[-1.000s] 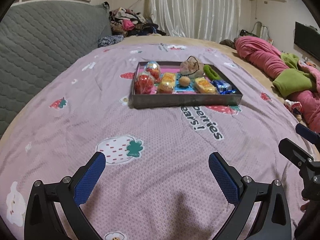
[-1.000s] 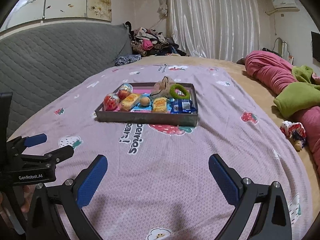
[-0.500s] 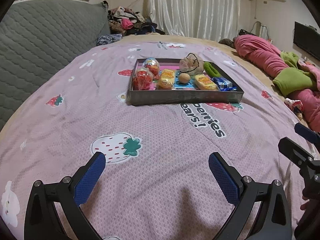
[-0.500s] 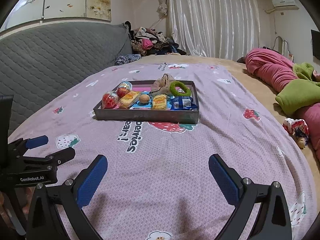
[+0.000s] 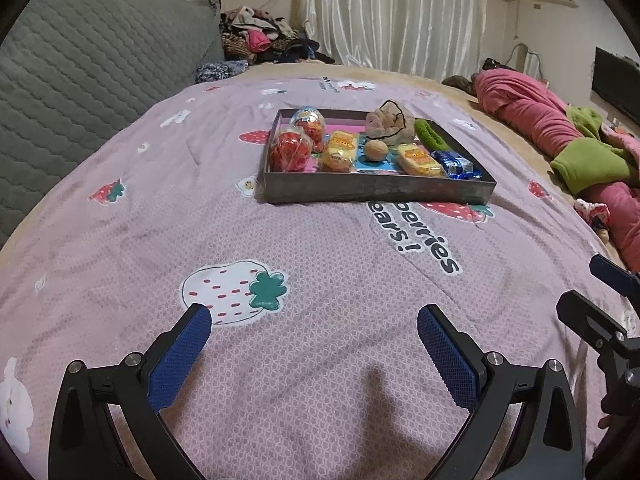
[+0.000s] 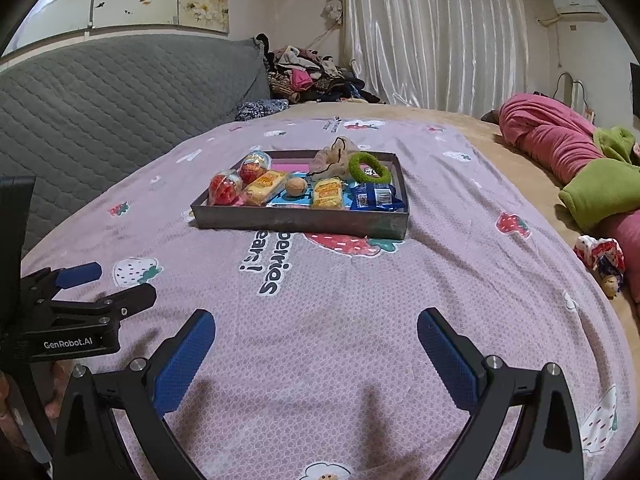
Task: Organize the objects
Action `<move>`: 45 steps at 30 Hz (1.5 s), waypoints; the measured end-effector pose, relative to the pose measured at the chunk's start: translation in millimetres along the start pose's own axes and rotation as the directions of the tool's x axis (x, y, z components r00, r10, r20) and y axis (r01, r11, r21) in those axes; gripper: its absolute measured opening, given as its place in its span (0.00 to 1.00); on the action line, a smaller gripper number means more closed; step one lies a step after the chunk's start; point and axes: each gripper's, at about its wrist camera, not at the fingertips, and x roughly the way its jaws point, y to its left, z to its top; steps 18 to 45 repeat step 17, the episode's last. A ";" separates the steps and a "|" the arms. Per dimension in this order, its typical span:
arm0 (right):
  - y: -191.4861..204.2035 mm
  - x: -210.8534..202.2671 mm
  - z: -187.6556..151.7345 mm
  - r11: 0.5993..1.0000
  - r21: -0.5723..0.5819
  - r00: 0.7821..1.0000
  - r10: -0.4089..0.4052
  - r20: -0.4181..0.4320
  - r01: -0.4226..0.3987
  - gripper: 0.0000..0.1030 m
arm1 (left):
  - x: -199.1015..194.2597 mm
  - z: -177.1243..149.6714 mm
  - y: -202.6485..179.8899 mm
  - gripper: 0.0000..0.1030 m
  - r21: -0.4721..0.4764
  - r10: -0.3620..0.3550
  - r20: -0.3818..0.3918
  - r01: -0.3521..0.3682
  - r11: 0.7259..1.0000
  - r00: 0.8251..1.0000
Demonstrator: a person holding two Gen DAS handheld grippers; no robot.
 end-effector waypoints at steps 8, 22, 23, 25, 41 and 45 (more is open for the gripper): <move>0.0 1.5 -0.7 1.000 0.000 1.000 -0.005 -0.002 0.005 0.99 | -0.3 -0.7 -1.5 1.00 0.008 0.004 0.005 -0.004 1.000 1.000; 0.1 3.7 -1.2 1.000 -0.005 1.000 -0.018 -0.011 0.018 0.99 | -0.1 -0.4 -1.1 1.00 0.012 0.021 0.006 -0.022 1.000 1.000; 0.1 3.7 -1.2 1.000 -0.005 1.000 -0.018 -0.011 0.018 0.99 | -0.1 -0.4 -1.1 1.00 0.012 0.021 0.006 -0.022 1.000 1.000; 0.1 3.7 -1.2 1.000 -0.005 1.000 -0.018 -0.011 0.018 0.99 | -0.1 -0.4 -1.1 1.00 0.012 0.021 0.006 -0.022 1.000 1.000; 0.1 3.7 -1.2 1.000 -0.005 1.000 -0.018 -0.011 0.018 0.99 | -0.1 -0.4 -1.1 1.00 0.012 0.021 0.006 -0.022 1.000 1.000; 0.1 3.7 -1.2 1.000 -0.005 1.000 -0.018 -0.011 0.018 0.99 | -0.1 -0.4 -1.1 1.00 0.012 0.021 0.006 -0.022 1.000 1.000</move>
